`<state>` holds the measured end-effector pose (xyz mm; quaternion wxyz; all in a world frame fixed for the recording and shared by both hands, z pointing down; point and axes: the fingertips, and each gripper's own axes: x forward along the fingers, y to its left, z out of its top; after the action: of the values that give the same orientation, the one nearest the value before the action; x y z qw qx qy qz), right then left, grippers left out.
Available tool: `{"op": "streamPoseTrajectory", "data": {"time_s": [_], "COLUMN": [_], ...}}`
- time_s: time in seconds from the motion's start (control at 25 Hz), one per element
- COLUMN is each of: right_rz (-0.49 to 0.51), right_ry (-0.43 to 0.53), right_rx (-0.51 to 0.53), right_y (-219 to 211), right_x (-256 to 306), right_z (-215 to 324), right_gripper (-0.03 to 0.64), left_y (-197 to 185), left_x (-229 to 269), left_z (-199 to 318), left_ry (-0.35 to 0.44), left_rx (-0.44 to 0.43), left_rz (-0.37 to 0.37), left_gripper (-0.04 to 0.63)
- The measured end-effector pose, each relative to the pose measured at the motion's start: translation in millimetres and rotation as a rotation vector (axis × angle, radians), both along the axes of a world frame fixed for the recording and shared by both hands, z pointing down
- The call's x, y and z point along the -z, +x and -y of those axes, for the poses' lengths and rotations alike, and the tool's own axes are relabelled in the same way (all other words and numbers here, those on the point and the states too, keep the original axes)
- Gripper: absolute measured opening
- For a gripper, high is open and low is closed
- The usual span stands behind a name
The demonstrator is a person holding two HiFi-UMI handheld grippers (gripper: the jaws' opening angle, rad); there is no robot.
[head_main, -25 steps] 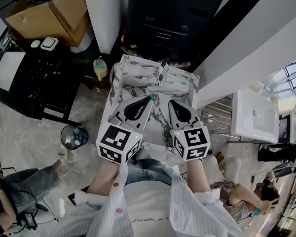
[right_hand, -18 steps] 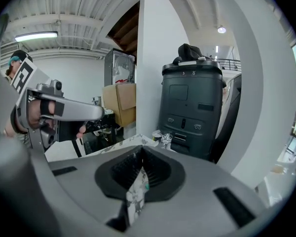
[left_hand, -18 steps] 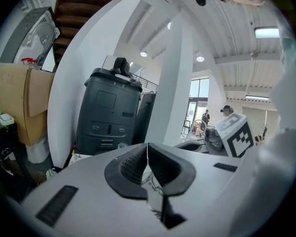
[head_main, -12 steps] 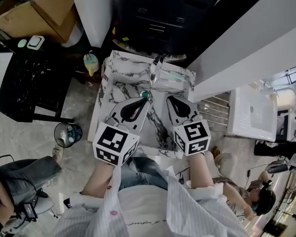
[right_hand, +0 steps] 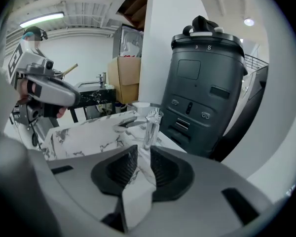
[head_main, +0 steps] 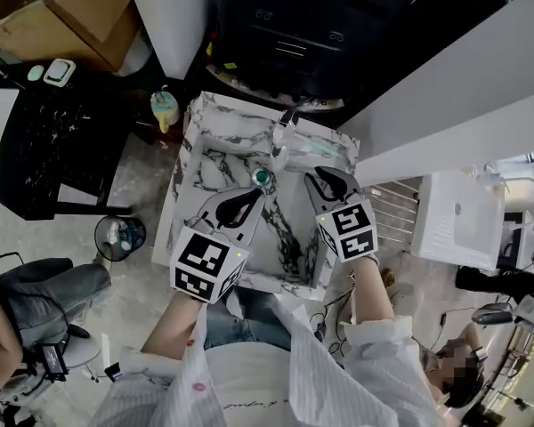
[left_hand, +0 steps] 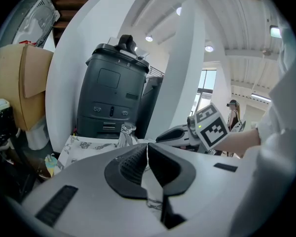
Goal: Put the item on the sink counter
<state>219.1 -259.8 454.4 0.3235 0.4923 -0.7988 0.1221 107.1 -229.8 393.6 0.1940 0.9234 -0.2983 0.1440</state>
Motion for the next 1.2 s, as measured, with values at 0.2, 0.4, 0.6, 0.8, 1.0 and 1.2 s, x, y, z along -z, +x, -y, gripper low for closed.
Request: {"op": "streamPoseTrajectory", "data": {"time_s": [0.2, 0.4, 0.6, 0.8, 1.0, 1.2], "right_rz": [-0.029, -0.056, -0.137, -0.290, -0.379, -0.424], "right_ry": [-0.076, -0.143, -0.193, -0.224, -0.249, -0.242], "right_rx": [0.029, 0.071, 0.185, 0.300, 0.363, 0.370], "right_y": [14, 21, 20, 28, 29, 28], "right_x": [-35, -65, -93, -115, -136, -145], "right_z": [15, 27, 35, 47, 56, 58], "right_gripper": [0.100, 0.133, 0.167, 0.195, 0.195, 0.198], "left_y": [-3, 2, 6, 1, -12, -19], "left_x": [-17, -33, -48, -59, -64, -65], "left_z": [8, 13, 7, 2, 5, 8], "left_ry": [-0.034, -0.064, -0.110, -0.149, -0.163, -0.182], "left_rx": [0.026, 0.034, 0.027, 0.040, 0.078, 0.108], "left_rz": [0.028, 0.054, 0.065, 0.074, 0.079, 0.062], "left_gripper": [0.021, 0.021, 0.021, 0.021, 0.021, 0.021]}}
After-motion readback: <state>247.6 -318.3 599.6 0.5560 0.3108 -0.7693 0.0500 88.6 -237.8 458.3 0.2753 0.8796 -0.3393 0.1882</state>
